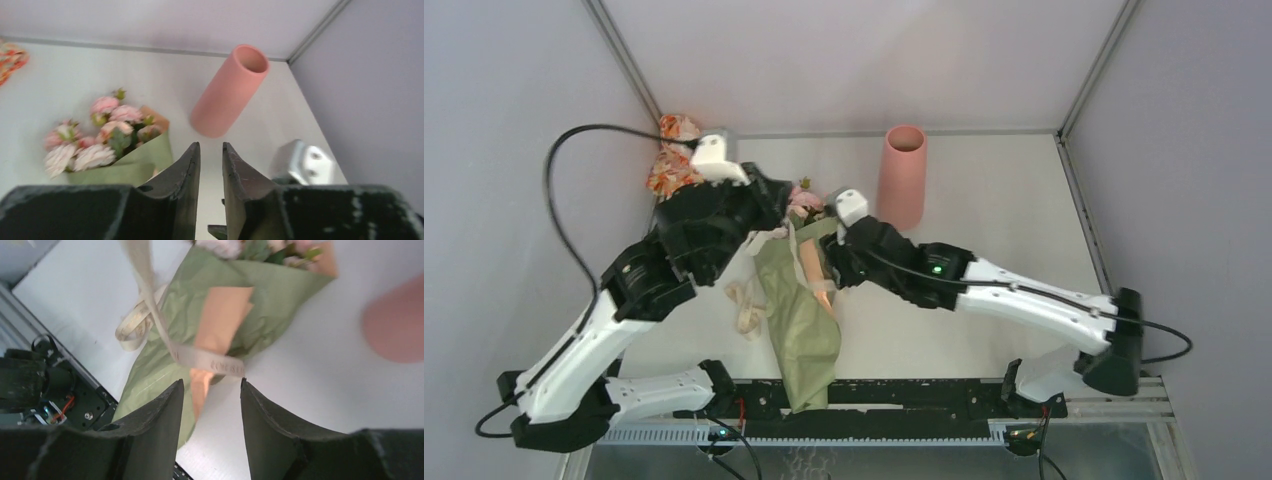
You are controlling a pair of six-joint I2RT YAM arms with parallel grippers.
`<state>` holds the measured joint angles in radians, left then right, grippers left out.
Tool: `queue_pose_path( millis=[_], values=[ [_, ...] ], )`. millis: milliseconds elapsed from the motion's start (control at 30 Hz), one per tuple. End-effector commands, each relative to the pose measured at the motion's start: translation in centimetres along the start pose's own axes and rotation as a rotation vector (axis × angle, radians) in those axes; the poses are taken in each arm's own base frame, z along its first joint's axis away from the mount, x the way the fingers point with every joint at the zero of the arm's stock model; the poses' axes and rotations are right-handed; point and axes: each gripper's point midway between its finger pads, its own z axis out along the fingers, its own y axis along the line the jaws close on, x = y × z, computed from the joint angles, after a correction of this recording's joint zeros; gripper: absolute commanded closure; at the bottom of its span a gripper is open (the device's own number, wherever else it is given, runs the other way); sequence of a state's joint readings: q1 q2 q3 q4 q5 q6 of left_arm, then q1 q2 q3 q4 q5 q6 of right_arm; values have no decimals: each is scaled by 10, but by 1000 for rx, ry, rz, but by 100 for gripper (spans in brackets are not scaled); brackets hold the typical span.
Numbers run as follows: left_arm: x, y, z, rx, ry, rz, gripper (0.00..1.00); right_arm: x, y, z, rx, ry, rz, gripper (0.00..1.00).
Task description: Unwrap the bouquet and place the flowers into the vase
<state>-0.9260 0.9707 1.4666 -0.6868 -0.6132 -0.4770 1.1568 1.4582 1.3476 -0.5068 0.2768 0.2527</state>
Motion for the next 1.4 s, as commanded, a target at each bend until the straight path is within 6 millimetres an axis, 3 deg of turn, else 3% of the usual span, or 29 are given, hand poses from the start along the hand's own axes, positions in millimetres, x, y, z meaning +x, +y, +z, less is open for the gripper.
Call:
queue_pose_path(
  millis=[0,67,133,200,267,367,467,633,700,800,1000,1100,1167,1200,1267,1367],
  values=[
    [10,-71,38,228,51,36,66,-46,-46,-72,174,-201,124,46],
    [29,-112,47,407,119,67,52,-49,-63,-98,222,-251,158,46],
    [43,-138,57,500,172,88,46,-52,-74,-119,242,-302,184,45],
    [44,-145,68,494,179,96,46,-54,-80,-132,242,-339,200,43],
    [35,-138,75,430,145,97,46,-52,-82,-136,235,-349,201,41],
    [12,-102,78,243,59,91,45,-41,-76,-121,213,-297,180,41],
    [6,-41,75,-39,5,92,43,-23,-62,-92,170,-214,183,41],
    [30,65,42,-430,17,37,42,12,-18,-26,-21,-68,179,38],
    [46,93,27,-502,28,5,42,23,-7,2,-51,-9,165,37],
    [58,113,7,-514,25,-39,41,32,6,38,-78,62,140,37],
    [76,135,-21,-517,29,-88,41,51,16,100,-81,187,127,39],
    [81,142,-31,-517,30,-106,41,63,14,126,-81,250,131,57],
    [83,146,-36,-516,28,-115,41,67,13,141,-77,288,142,84],
    [84,148,-39,-516,26,-120,41,61,13,145,-77,290,152,99],
    [83,152,-47,-516,23,-131,41,51,30,142,-153,275,142,100],
    [77,157,-60,-513,6,-156,41,15,75,115,-312,157,77,100]
  ],
)
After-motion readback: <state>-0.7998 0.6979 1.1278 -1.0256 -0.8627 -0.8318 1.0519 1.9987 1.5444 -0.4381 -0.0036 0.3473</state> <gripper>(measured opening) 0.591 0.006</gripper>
